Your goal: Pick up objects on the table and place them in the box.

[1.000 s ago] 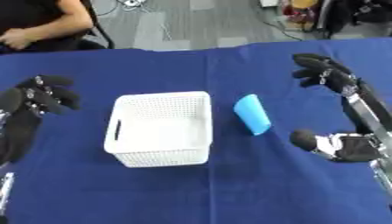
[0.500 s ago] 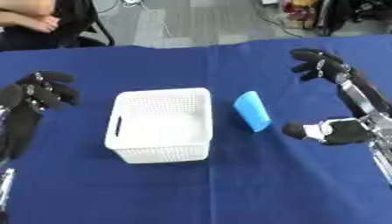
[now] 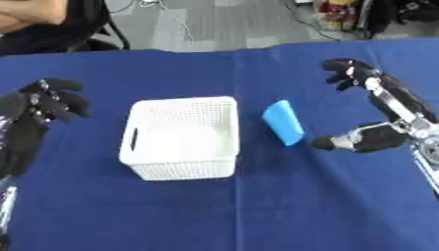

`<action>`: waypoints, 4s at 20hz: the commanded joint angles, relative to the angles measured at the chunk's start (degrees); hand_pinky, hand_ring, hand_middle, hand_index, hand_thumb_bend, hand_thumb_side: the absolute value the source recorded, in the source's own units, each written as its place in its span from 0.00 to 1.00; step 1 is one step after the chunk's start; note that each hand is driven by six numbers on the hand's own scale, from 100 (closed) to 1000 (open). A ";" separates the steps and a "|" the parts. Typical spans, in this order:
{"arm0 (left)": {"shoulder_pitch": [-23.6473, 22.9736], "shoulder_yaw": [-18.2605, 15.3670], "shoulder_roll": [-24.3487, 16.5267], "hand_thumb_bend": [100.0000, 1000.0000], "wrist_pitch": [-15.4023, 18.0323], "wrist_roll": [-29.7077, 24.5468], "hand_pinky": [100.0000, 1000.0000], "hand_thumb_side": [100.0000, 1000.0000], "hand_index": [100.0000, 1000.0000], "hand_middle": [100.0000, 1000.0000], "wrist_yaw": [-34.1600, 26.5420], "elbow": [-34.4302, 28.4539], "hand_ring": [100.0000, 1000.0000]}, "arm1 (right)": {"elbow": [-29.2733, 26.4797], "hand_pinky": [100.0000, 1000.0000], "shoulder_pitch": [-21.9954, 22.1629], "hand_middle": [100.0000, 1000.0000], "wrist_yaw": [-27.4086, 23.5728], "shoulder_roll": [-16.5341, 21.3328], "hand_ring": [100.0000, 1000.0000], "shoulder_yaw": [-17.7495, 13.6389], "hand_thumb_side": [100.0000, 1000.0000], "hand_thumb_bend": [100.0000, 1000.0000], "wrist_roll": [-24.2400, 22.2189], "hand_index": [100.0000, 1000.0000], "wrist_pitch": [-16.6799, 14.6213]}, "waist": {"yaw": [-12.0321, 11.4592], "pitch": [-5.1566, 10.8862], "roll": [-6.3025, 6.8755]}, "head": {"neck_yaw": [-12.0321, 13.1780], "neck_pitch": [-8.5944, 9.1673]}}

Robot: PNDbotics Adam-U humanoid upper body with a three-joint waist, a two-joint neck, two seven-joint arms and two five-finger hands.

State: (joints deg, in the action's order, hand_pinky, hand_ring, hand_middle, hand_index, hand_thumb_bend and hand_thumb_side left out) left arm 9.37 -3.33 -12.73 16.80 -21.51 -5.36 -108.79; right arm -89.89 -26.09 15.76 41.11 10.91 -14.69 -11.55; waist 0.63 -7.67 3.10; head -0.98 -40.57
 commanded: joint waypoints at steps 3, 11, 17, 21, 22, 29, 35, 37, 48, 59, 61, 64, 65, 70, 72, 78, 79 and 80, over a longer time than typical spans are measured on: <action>0.38 0.17 -1.30 0.05 0.07 -0.26 0.57 1.00 0.49 0.72 -0.24 -0.65 0.60 | 6.29 0.71 -3.34 0.89 2.13 1.51 0.77 0.37 0.41 0.87 -0.87 0.93 -0.56 | -0.23 1.01 -0.28 | -0.33 -0.28; 0.28 0.38 -1.26 0.05 0.01 -0.51 0.57 1.00 0.49 0.72 -0.38 -0.54 0.60 | 16.36 0.73 -7.67 0.87 6.36 0.36 0.77 0.77 0.37 0.87 -1.33 0.91 -1.94 | -0.61 1.24 -0.45 | -0.39 -0.83; 0.14 0.47 -1.23 0.05 0.00 -0.67 0.57 1.00 0.49 0.72 -0.46 -0.51 0.60 | 25.60 0.73 -10.52 0.85 9.73 -1.31 0.77 0.47 0.32 0.88 -1.65 0.91 -2.51 | -0.82 1.30 -0.51 | -0.43 -1.11; 0.10 0.52 -1.19 0.05 -0.02 -0.75 0.57 1.00 0.49 0.72 -0.50 -0.49 0.60 | 28.36 0.73 -12.00 0.85 11.05 -2.37 0.77 0.64 0.32 0.88 -1.91 0.91 -3.67 | -0.93 1.31 -0.53 | -0.53 -1.18; 0.10 0.53 -1.18 0.05 -0.03 -0.77 0.57 1.00 0.49 0.72 -0.51 -0.48 0.60 | 28.64 0.73 -12.20 0.85 11.27 -2.57 0.77 0.70 0.32 0.88 -1.99 0.91 -3.89 | -0.93 1.31 -0.53 | -0.55 -1.19; 0.17 0.63 -1.08 0.05 -0.05 -0.90 0.57 1.00 0.49 0.72 -0.64 -0.46 0.60 | 30.22 0.73 -13.68 0.85 13.24 -5.13 0.77 1.82 0.30 0.88 -3.32 0.91 -5.05 | -1.06 1.35 -0.45 | -0.78 -1.04; 0.20 0.72 -1.03 0.05 -0.07 -1.02 0.57 1.00 0.49 0.72 -0.70 -0.43 0.60 | 31.43 0.74 -14.54 0.85 14.53 -6.66 0.77 2.29 0.29 0.88 -3.87 0.91 -5.74 | -1.13 1.30 -0.43 | -0.97 -0.92; 0.23 0.76 -1.01 0.05 -0.06 -1.08 0.57 1.00 0.49 0.72 -0.72 -0.43 0.60 | 32.06 0.73 -14.83 0.85 14.97 -7.22 0.77 2.39 0.29 0.88 -4.01 0.91 -5.88 | -1.17 1.27 -0.41 | -1.06 -0.90; 0.54 0.90 -0.87 0.05 -0.04 -1.36 0.57 1.00 0.49 0.72 -0.84 -0.50 0.60 | 34.81 0.74 -16.04 0.85 17.44 -10.06 0.77 3.01 0.27 0.88 -4.43 0.91 -7.09 | -1.37 0.79 -0.19 | -1.44 -0.24; 0.94 1.06 -0.68 0.05 0.00 -1.55 0.57 1.00 0.49 0.72 -0.92 -0.51 0.60 | 36.85 0.74 -16.66 0.85 19.67 -12.80 0.77 3.71 0.25 0.87 -5.22 0.90 -8.27 | -1.58 0.43 0.10 | -2.00 0.39; 1.00 1.08 -0.64 0.05 0.00 -1.58 0.57 1.00 0.49 0.72 -0.94 -0.53 0.60 | 37.01 0.74 -16.75 0.85 19.95 -13.05 0.77 3.79 0.25 0.87 -5.28 0.90 -8.47 | -1.66 0.38 0.11 | -2.08 0.42; 1.07 1.13 -0.61 0.05 -0.02 -1.64 0.57 1.00 0.49 0.72 -0.99 -0.53 0.60 | 37.02 0.74 -16.91 0.84 20.23 -13.31 0.77 3.91 0.26 0.87 -5.29 0.90 -8.75 | -1.79 0.33 0.10 | -2.20 0.44; 1.08 1.16 -0.60 0.05 -0.03 -1.68 0.57 1.00 0.49 0.72 -0.99 -0.53 0.60 | 36.95 0.74 -16.95 0.84 20.34 -13.38 0.77 3.99 0.26 0.87 -5.28 0.90 -8.85 | -1.81 0.33 0.10 | -2.22 0.43; 1.10 1.20 -0.59 0.05 -0.05 -1.77 0.57 1.00 0.49 0.72 -1.06 -0.51 0.60 | 33.87 0.75 -17.34 0.83 22.16 -13.39 0.78 5.14 0.35 0.88 -4.56 0.87 -10.06 | -1.91 0.43 0.03 | -2.20 0.34; 1.06 1.20 -0.61 0.05 -0.06 -1.80 0.57 1.00 0.49 0.72 -1.08 -0.50 0.60 | 31.58 0.76 -17.42 0.82 23.52 -13.06 0.78 5.81 0.39 0.88 -3.92 0.85 -10.60 | -1.88 0.53 -0.02 | -2.06 0.26; 0.81 1.18 -0.76 0.05 -0.08 -1.81 0.57 1.00 0.49 0.72 -1.07 -0.43 0.60 | 25.09 0.80 -17.88 0.79 28.37 -11.26 0.79 7.55 0.55 0.80 -1.90 0.81 -11.98 | -1.75 0.96 -0.22 | -1.64 -0.07; 0.74 1.14 -0.80 0.05 -0.08 -1.78 0.57 1.00 0.49 0.72 -1.06 -0.41 0.60 | 24.22 0.80 -17.91 0.79 29.22 -10.93 0.79 7.82 0.57 0.78 -1.64 0.80 -12.27 | -1.69 1.04 -0.25 | -1.54 -0.12; 0.68 1.12 -0.83 0.05 -0.09 -1.75 0.57 1.00 0.49 0.72 -1.04 -0.39 0.60 | 23.53 0.80 -17.92 0.79 29.92 -10.67 0.79 8.00 0.58 0.78 -1.39 0.80 -12.48 | -1.63 1.13 -0.27 | -1.44 -0.19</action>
State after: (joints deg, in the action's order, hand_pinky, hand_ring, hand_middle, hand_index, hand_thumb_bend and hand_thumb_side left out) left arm 9.80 -2.25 -12.71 16.60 -23.27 -6.13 -108.47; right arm -64.43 -42.79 44.71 28.75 18.84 -16.58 -23.72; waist -1.06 -7.57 3.05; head -2.51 -40.82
